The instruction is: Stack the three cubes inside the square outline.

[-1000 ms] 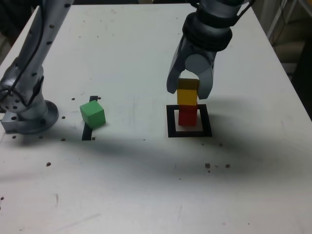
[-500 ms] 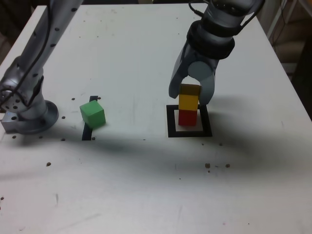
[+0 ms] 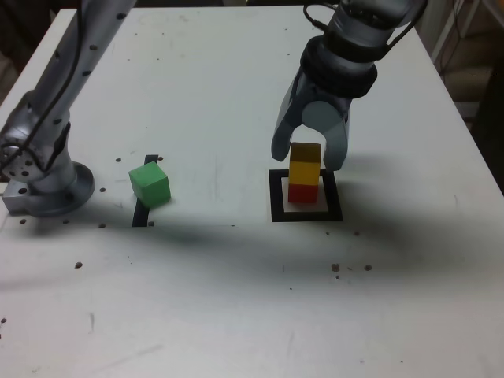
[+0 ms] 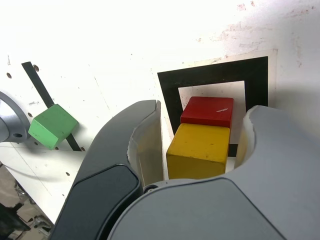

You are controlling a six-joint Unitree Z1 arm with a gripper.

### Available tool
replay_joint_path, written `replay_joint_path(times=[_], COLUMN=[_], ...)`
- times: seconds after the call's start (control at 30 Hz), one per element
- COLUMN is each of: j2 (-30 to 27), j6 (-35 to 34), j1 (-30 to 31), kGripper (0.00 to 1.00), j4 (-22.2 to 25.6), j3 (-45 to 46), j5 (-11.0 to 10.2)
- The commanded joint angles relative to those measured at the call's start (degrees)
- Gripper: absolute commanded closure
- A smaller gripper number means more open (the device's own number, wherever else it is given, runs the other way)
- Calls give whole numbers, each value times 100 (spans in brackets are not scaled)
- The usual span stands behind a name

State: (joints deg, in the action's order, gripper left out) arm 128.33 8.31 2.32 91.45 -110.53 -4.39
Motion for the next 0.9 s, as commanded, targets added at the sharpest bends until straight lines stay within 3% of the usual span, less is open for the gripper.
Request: replay_joint_path(times=[0.0,0.37,0.87], j2=[19,-190,-1735], j6=[15,30,-365], j1=[-13,-13,-79], kGripper=[1,1,1], j4=[49,57,22], j3=[24,119,1310], j5=[9,-54,-487])
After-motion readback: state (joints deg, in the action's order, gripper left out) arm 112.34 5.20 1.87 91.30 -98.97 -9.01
